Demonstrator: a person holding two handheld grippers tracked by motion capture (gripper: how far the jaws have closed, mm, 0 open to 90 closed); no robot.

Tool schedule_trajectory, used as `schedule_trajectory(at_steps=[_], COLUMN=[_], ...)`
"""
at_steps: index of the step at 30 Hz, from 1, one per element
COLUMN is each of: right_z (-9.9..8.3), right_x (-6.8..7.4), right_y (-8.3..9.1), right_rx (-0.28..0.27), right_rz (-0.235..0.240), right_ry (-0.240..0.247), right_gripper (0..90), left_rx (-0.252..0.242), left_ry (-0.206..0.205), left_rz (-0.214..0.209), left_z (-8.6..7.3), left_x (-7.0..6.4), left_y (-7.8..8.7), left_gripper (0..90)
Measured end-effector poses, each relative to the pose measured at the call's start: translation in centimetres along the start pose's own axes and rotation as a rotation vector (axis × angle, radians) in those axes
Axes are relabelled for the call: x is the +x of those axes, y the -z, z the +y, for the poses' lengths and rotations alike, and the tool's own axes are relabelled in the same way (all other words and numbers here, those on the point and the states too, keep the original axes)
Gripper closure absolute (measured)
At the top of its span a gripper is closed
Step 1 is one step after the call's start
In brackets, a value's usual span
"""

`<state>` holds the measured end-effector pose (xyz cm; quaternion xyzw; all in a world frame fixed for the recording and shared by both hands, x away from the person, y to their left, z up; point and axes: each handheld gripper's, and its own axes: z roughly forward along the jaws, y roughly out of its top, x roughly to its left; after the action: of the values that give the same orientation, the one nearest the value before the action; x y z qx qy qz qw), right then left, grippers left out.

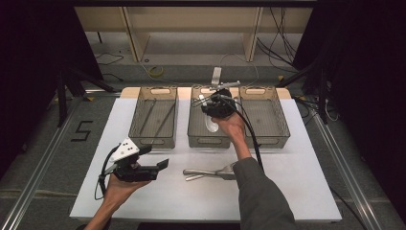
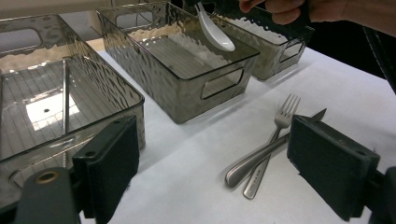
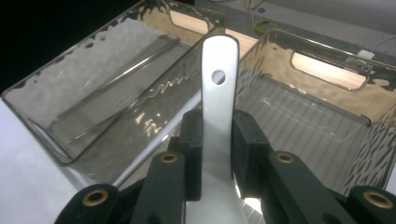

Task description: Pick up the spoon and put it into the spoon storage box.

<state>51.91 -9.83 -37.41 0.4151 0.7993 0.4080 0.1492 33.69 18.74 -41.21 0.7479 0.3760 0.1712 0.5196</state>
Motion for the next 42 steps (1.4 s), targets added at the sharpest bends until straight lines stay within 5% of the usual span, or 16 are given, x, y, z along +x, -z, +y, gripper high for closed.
schedule_trajectory(at_steps=[42], right_z=[-1.8], right_x=[0.6], right_y=[-3.8], right_rx=[0.082], right_rz=[-0.022], right_ry=[-0.028], right_gripper=[76.0], left_rx=[0.003], left_ry=[-0.003], left_rz=[0.001], left_z=[-0.1], left_x=[0.0], left_y=[0.0], left_gripper=[16.3])
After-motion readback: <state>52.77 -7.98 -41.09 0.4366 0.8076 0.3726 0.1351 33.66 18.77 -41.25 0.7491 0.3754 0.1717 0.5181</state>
